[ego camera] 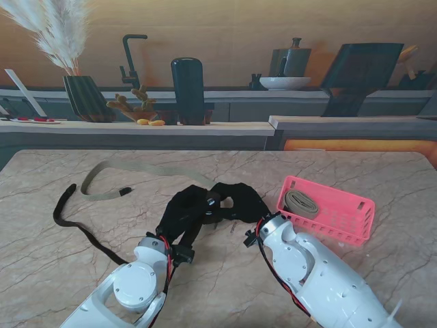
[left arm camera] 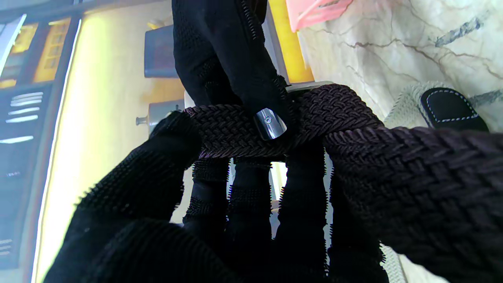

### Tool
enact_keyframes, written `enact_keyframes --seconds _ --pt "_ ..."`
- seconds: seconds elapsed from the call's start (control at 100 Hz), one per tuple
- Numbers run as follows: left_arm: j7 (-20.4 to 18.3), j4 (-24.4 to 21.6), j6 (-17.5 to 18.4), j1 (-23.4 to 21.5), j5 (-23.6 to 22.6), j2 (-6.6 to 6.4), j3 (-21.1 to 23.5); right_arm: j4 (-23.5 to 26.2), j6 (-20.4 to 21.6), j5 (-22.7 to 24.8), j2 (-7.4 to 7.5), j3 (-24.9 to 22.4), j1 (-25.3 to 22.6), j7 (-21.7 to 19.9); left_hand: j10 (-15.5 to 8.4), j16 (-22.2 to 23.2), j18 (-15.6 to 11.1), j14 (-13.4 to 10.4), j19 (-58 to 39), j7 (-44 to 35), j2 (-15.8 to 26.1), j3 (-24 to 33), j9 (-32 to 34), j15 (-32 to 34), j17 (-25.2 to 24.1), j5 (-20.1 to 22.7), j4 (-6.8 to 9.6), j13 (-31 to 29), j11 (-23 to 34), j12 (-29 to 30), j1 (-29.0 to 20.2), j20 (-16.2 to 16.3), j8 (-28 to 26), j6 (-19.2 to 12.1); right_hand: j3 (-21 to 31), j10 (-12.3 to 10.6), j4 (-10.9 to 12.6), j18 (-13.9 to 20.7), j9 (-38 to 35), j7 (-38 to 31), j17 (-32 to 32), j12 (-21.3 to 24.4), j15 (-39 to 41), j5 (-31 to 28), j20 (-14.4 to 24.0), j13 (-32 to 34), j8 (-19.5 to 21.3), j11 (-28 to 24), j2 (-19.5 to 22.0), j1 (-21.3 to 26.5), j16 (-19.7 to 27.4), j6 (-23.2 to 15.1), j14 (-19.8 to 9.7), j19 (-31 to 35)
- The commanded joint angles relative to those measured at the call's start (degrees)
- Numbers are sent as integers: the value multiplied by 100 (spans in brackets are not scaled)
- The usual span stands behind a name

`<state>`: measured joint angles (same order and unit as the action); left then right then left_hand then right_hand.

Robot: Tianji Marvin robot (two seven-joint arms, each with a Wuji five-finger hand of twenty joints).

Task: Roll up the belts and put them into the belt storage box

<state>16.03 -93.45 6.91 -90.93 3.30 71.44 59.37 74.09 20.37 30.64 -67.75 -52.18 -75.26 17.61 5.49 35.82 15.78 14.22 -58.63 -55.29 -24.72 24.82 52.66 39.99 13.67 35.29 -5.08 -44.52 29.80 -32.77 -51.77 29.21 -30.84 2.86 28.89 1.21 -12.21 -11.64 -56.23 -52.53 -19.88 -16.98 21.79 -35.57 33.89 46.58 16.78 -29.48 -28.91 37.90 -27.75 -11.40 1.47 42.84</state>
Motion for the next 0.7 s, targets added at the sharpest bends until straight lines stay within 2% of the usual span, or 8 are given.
enact_keyframes --seconds 0.0,0.13,0.26,0.4,0.52,0.6,0.65,0.69 --pt "-41 7 8 -58 -68 24 -60 133 -127 -103 -113 -28 -65 116 313 10 118 152 -301 117 -6 -173 245 295 -43 29 -119 43 573 7 216 189 47 -292 555 106 482 -57 101 -462 15 -71 123 -322 -71 34 208 -132 1262 726 -108 -771 -11 190" --pt "-4 23 -51 -49 -212 18 -41 192 -330 -128 -162 -95 -150 325 384 11 174 234 -317 264 13 -250 206 310 -124 71 -105 104 518 89 383 216 78 -173 494 59 493 -90 343 -465 74 -196 354 -332 -86 -77 357 -230 1284 766 -260 -919 0 270" --pt "11 -6 -154 -63 -226 19 -8 227 -442 -109 -196 -168 -220 515 502 9 229 324 -318 550 205 -281 134 317 -221 145 -78 183 426 188 616 242 78 26 508 -11 476 -112 460 -486 141 -283 485 -348 -104 -165 417 -317 1264 766 -324 -1021 16 313" --pt "63 -15 -220 -67 -234 33 16 276 -541 -191 -218 -220 -277 551 544 -21 190 325 -316 979 383 -314 64 285 -234 120 -28 232 252 346 558 254 188 78 520 -28 481 -126 417 -487 166 -309 551 -337 -113 -176 440 -352 1279 764 -344 -1011 24 355" --pt "68 -47 -245 -83 -66 53 6 284 -625 -398 -259 -203 -281 524 491 -64 113 305 -266 1513 513 -355 -25 221 -230 -273 3 276 104 496 193 232 296 -503 491 -5 500 -107 446 -453 170 -315 583 -277 -119 -199 433 -348 1337 751 -351 -943 22 393" --pt "30 -66 -235 -90 32 52 -4 272 -688 -580 -298 -165 -263 498 477 -97 41 277 -248 1831 659 -154 -35 184 -180 -453 50 254 16 571 -50 215 389 -821 440 18 520 -106 486 -427 190 -323 599 -227 -128 -235 420 -355 1383 755 -353 -905 31 406" --pt "8 -65 -221 -87 42 48 -11 250 -714 -660 -318 -132 -239 484 432 -138 6 234 -259 1948 700 220 6 185 -104 -468 45 191 22 604 -118 204 399 -867 408 20 533 -104 497 -422 197 -327 612 -213 -133 -244 415 -363 1404 756 -355 -891 39 414" --pt "8 -64 -222 -83 14 46 -16 227 -725 -713 -337 -105 -218 488 415 -136 9 223 -297 1793 592 406 71 237 -49 -381 18 128 100 530 -243 215 290 -736 389 23 542 -104 513 -420 206 -327 618 -207 -136 -253 413 -364 1415 760 -356 -894 36 417"
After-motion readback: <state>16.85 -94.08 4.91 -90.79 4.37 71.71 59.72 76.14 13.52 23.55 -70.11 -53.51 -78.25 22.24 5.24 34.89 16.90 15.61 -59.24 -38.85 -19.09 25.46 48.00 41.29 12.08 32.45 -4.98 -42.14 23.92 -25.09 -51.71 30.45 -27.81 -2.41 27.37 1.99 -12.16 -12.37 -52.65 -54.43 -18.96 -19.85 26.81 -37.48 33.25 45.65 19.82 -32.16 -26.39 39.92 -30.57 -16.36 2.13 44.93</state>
